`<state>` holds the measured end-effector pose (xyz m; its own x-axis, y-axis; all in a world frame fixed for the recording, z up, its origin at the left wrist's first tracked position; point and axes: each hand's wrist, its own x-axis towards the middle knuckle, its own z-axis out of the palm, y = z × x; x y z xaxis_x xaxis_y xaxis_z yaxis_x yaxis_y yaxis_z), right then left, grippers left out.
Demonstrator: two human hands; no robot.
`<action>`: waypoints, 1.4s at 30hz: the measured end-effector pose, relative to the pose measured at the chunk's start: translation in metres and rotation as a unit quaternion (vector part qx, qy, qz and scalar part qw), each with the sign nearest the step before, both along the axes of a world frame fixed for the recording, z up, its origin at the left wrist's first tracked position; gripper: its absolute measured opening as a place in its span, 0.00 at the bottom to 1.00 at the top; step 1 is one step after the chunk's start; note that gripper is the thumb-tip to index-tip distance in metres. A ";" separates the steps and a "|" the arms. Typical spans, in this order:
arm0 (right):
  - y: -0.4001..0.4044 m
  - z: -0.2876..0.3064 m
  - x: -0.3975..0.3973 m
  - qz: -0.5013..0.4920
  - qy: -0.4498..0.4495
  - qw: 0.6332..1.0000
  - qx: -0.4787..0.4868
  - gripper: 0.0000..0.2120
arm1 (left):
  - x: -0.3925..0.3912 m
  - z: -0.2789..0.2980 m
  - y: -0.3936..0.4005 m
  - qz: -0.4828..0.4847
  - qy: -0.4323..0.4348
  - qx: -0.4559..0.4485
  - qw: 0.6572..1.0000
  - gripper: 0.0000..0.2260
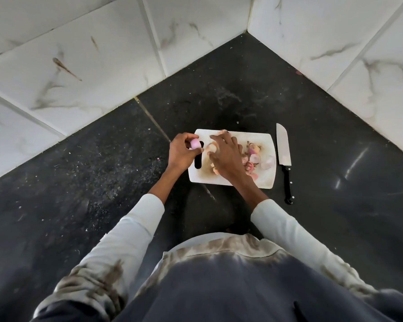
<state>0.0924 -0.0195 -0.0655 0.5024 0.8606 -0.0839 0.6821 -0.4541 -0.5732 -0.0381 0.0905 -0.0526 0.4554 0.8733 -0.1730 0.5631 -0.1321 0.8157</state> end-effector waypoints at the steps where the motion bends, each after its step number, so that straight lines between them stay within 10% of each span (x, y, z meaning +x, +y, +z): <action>1: 0.003 0.000 -0.001 0.004 0.003 1.000 -0.013 0.25 | 0.000 0.001 0.002 -0.001 0.003 0.006 1.000 0.21; 7: 0.014 -0.001 -0.001 -0.003 -0.024 1.000 -0.015 0.18 | 0.002 0.002 0.007 -0.023 0.027 0.025 0.999 0.20; 29: -0.061 0.028 0.057 -0.160 0.305 0.930 0.130 0.12 | 0.042 0.004 -0.014 -0.184 0.210 0.166 0.946 0.25; 37: -0.073 0.027 0.063 -0.215 0.536 0.793 0.194 0.10 | 0.052 0.028 -0.033 -0.196 0.024 0.104 0.975 0.17; 42: -0.078 0.022 0.061 -0.223 0.556 0.777 0.195 0.10 | 0.060 0.038 -0.056 -0.244 -0.035 0.003 0.969 0.20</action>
